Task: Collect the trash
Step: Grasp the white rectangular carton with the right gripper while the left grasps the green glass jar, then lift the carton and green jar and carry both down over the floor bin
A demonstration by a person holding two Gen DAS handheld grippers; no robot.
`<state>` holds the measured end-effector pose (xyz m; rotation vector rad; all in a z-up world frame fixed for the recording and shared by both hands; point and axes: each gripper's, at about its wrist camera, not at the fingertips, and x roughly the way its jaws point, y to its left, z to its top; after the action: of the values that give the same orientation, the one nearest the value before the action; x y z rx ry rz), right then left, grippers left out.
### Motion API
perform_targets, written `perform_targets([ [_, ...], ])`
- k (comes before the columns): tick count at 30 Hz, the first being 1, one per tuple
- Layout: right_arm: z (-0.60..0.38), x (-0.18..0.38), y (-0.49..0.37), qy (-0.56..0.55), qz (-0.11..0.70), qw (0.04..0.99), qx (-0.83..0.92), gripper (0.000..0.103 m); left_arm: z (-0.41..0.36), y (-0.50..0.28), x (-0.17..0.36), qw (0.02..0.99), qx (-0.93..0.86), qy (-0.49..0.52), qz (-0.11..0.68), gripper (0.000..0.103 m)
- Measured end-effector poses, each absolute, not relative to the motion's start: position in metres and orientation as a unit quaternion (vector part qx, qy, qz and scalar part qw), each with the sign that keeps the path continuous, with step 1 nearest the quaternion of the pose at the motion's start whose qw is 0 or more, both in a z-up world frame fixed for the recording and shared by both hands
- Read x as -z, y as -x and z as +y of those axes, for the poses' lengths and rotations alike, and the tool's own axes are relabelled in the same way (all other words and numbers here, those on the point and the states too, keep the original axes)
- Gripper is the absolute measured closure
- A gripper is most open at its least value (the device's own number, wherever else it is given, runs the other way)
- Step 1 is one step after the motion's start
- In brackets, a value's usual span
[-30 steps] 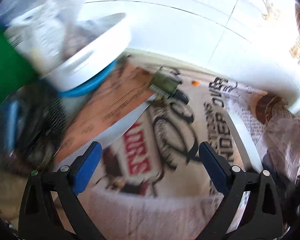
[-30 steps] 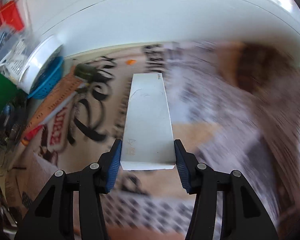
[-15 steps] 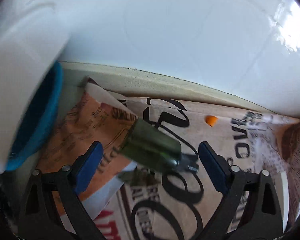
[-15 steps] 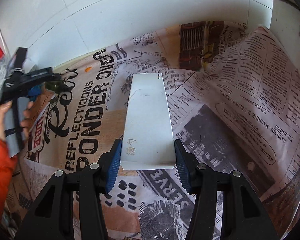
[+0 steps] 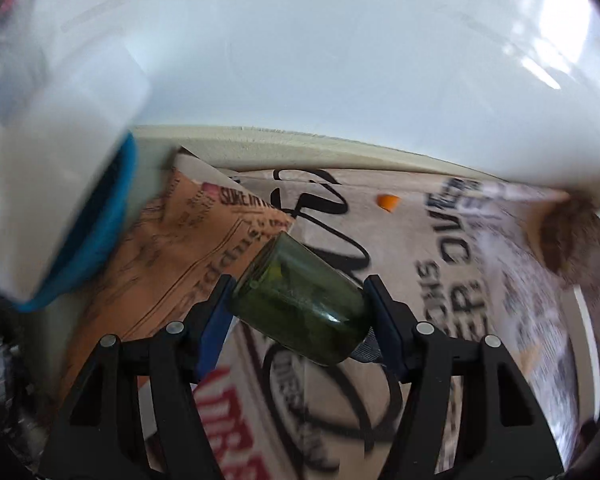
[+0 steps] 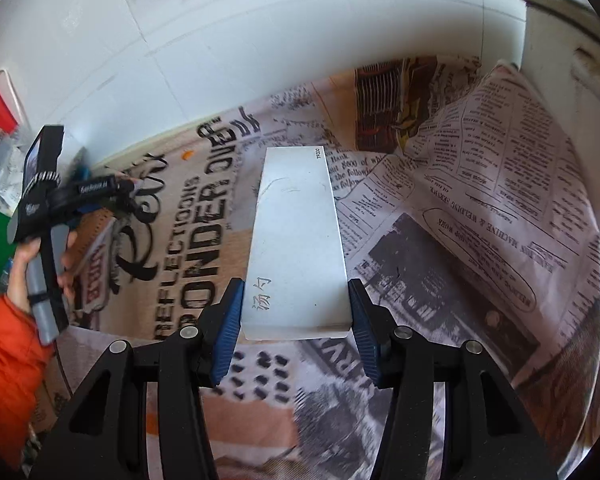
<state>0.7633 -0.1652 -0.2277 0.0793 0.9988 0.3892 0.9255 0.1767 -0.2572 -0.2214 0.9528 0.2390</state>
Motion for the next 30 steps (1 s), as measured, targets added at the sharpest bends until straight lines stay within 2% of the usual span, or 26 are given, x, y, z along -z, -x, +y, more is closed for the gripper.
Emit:
perform_targets([
  [18,-0.141,0.113,-0.575,-0.063,0.341,0.929,-0.126,0.055,0.147,-0.682,0.113,0.934,-0.002,0.049,0.354,0.039],
  [23,-0.143,0.093,-0.534,-0.061,0.327,0.934,-0.133,0.055,0.132,-0.628,0.09,0.94,0.008,0.042,0.338,0.039],
  [30,-0.16,0.088,-0.489,-0.057,0.326,0.93,-0.16,0.055,0.106,-0.556,0.086,0.94,0.001,0.073,0.334,0.039],
])
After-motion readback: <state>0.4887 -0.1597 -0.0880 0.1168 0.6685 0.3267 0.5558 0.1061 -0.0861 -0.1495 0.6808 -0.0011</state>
